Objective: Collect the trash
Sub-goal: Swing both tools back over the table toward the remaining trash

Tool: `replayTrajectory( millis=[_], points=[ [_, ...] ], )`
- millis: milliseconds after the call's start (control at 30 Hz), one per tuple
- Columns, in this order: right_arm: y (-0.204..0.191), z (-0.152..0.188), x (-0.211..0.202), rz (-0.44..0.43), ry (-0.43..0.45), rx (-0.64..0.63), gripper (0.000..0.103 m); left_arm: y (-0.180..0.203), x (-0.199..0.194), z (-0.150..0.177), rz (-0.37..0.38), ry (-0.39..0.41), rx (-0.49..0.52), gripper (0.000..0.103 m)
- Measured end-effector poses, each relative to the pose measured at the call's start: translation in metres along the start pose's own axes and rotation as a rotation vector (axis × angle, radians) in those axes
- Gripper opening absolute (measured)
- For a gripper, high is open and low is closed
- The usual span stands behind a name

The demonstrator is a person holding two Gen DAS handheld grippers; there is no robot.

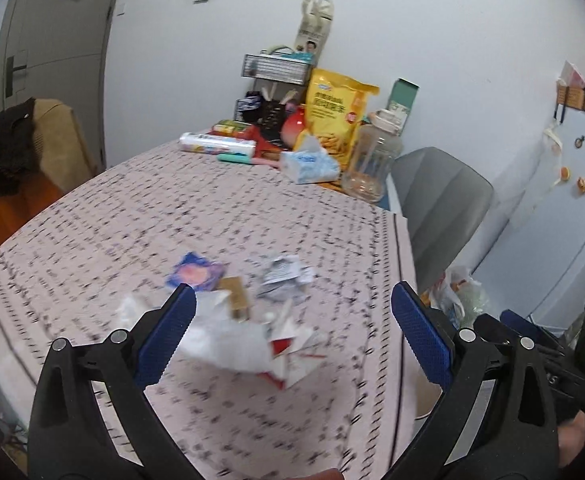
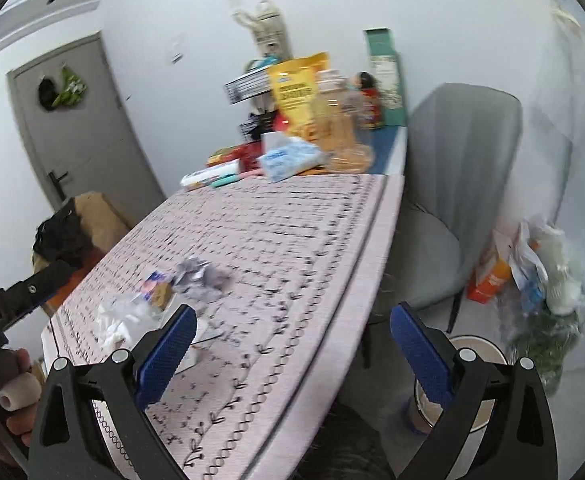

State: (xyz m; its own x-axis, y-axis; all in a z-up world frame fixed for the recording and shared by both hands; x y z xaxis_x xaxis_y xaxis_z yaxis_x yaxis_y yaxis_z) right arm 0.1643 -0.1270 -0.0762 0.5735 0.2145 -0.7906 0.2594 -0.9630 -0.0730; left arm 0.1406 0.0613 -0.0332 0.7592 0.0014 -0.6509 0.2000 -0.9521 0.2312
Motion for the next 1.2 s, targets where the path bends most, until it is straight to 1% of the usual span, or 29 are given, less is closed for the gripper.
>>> replayTrajectory(
  millis=[167,267,433,533,600,667,733,800,933,1000,1100,1167,1200],
  points=[
    [-0.038,0.005,0.008,-0.031,-0.007,-0.061,0.095,-0.038,-0.033,0.006,-0.029,0.031,-0.018,0.097],
    [-0.058,0.013,0.01,-0.042,-0.003,-0.102,0.095,-0.057,-0.048,0.01,-0.017,0.048,-0.022,0.097],
    [-0.086,0.02,0.018,-0.054,-0.018,-0.176,0.095,-0.087,-0.057,0.015,-0.029,0.049,-0.057,0.097],
    [-0.094,0.022,0.028,-0.075,-0.066,-0.174,0.095,-0.104,-0.057,0.021,-0.018,0.041,-0.1,0.097],
    [-0.099,0.026,0.036,-0.063,-0.087,-0.198,0.094,-0.113,-0.056,0.023,-0.013,0.036,-0.114,0.097],
    [-0.102,0.029,0.048,-0.06,-0.123,-0.207,0.085,-0.122,-0.053,0.027,-0.02,0.03,-0.136,0.097],
    [-0.102,0.035,0.064,-0.073,-0.183,-0.196,0.066,-0.128,-0.048,0.032,-0.018,0.022,-0.153,0.097],
    [-0.102,0.042,0.078,-0.082,-0.229,-0.184,0.057,-0.131,-0.044,0.035,-0.018,0.013,-0.161,0.097],
    [-0.104,0.052,0.098,-0.119,-0.276,-0.175,0.054,-0.132,-0.031,0.04,-0.008,-0.009,-0.165,0.095],
    [-0.108,0.056,0.108,-0.13,-0.296,-0.184,0.051,-0.131,-0.024,0.041,-0.002,-0.019,-0.17,0.093],
    [-0.11,0.057,0.12,-0.131,-0.31,-0.172,0.049,-0.128,-0.014,0.041,0.012,-0.031,-0.168,0.092],
    [-0.109,0.056,0.129,-0.138,-0.32,-0.155,0.045,-0.122,-0.005,0.042,0.018,-0.046,-0.155,0.092],
    [-0.109,0.056,0.134,-0.142,-0.326,-0.149,0.04,-0.12,-0.002,0.042,0.02,-0.052,-0.15,0.092]
  ],
)
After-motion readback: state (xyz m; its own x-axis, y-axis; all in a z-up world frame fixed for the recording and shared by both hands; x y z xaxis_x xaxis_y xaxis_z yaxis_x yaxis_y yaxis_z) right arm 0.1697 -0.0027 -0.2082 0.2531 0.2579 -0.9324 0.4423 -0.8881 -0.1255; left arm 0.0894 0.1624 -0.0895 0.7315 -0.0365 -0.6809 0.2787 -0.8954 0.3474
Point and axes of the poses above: each gripper's, at about its wrist camera, not at the fingertips, and x roughly the way its jaws point, y to its right, z to its underside, the point moved 5 cm from there along x, roughly the way its jaws point, and after that the axes turned 8 degrees about -y, right-handed, at the moved point
